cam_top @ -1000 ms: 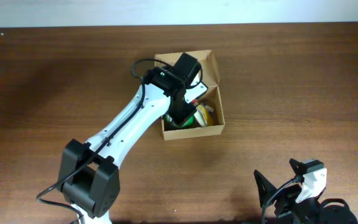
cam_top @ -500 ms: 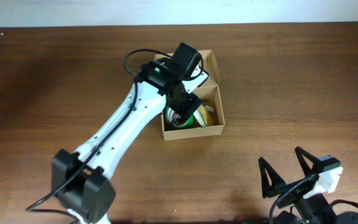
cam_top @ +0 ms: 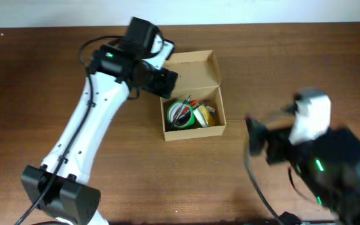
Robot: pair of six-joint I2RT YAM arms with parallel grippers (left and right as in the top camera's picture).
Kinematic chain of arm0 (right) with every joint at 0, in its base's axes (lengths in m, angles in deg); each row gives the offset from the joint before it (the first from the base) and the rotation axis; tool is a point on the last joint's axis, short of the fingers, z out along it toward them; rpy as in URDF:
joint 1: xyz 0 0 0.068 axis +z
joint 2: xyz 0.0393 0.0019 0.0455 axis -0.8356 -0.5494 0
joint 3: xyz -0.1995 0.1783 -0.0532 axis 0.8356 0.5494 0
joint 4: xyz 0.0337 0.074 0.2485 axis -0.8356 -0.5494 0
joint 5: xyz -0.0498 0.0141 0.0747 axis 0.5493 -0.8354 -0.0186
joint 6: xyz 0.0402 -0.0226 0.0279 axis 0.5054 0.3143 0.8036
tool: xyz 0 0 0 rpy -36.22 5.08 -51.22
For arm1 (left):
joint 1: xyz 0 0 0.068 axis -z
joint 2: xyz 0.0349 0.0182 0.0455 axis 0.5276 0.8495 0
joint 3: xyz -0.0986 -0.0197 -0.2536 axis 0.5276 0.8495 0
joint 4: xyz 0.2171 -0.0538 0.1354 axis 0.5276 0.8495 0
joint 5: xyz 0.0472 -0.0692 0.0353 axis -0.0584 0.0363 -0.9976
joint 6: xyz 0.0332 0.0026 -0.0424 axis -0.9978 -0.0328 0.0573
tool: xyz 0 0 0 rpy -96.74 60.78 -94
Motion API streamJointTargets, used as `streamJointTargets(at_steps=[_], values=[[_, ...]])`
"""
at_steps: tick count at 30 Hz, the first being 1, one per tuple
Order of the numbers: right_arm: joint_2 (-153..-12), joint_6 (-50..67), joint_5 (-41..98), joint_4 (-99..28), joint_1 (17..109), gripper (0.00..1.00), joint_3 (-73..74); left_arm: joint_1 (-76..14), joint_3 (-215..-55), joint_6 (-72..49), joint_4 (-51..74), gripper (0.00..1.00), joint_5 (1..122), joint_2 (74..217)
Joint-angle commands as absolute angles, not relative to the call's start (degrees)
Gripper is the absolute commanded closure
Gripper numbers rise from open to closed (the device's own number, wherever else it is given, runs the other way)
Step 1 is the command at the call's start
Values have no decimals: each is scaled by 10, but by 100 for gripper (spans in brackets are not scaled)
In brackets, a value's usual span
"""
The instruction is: Pack container
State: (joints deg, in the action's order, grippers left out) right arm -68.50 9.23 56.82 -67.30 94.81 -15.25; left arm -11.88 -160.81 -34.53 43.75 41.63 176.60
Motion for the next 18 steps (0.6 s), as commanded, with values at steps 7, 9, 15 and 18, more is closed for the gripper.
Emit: streamJointTargets(at_steps=[7, 9, 15, 18], values=[[-899, -53, 615, -715, 904, 34, -371, -193, -1618, -284, 429, 13, 477, 1752], [-919, -52, 608, -712, 859, 43, -372, -204, -1618, -267, 419, 13, 476, 1752], [-996, -44, 483, -697, 673, 68, -372, -233, -1618, -202, 392, 36, 477, 1760], [-1034, -44, 398, -675, 598, 89, -372, -243, -1618, -168, 386, 62, 477, 1777]])
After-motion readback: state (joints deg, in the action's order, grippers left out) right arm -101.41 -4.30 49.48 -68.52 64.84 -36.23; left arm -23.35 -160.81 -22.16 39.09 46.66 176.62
